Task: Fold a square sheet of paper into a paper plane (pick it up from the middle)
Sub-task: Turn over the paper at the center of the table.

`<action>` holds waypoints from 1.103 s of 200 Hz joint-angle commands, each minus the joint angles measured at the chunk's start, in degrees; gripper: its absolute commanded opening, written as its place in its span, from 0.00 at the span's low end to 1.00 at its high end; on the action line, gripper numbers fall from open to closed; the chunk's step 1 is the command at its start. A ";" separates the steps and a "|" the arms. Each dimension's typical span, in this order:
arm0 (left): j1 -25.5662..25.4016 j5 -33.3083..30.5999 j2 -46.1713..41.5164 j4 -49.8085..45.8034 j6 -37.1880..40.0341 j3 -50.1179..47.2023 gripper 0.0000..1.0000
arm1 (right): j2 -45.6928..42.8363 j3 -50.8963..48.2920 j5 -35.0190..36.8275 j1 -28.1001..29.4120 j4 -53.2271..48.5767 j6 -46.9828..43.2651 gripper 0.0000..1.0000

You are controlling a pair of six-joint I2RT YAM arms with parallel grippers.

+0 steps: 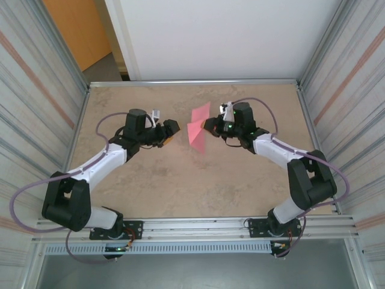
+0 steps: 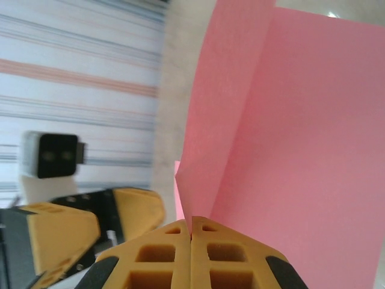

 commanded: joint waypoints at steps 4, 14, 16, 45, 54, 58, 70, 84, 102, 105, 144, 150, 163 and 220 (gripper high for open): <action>0.13 5.01 -1.79 7.10 -4.12 -0.17 0.83 | -2.20 0.20 -5.98 -1.05 10.54 6.64 0.02; 0.14 6.49 -1.47 9.54 -5.94 -0.17 0.85 | -2.40 0.46 -7.17 -1.12 13.14 8.81 0.02; 0.14 6.72 -1.38 10.09 -6.22 -0.20 0.85 | -2.42 0.55 -7.39 -1.15 13.79 9.02 0.02; 0.11 9.89 -0.31 16.08 -9.68 0.09 0.86 | -1.88 1.26 -10.60 -0.90 20.10 15.43 0.03; 0.10 10.79 0.31 16.69 -9.89 0.68 0.85 | -1.79 1.37 -11.23 -0.76 21.53 16.47 0.03; 0.13 11.28 0.48 17.06 -10.13 0.90 0.85 | -1.77 1.34 -11.53 -0.72 22.07 16.97 0.04; 0.14 12.13 1.00 18.99 -11.39 1.20 0.83 | -1.66 1.54 -12.21 -0.46 22.44 17.27 0.04; 0.07 12.91 1.61 21.90 -13.23 1.29 0.81 | -1.58 1.72 -12.78 -0.08 22.52 17.49 0.04; -0.02 13.81 2.55 24.20 -15.05 1.88 0.77 | -1.52 1.72 -13.23 0.37 22.50 17.61 0.05; -0.04 13.97 2.72 24.52 -15.22 1.96 0.76 | -1.54 1.72 -13.29 0.34 22.48 17.58 0.05; -0.17 14.91 3.11 27.25 -16.84 2.16 0.60 | -1.09 1.48 -13.66 0.21 22.42 17.93 0.06; -0.13 14.90 3.04 27.36 -16.79 2.18 0.58 | -1.11 1.38 -13.62 0.18 22.33 17.89 0.06; -0.14 14.91 2.87 27.39 -16.85 2.16 0.54 | -0.91 1.04 -13.58 -0.01 22.34 18.09 0.07; -0.09 14.12 2.89 26.68 -15.84 1.11 0.37 | -0.81 -0.21 -12.57 -0.53 21.17 17.89 0.12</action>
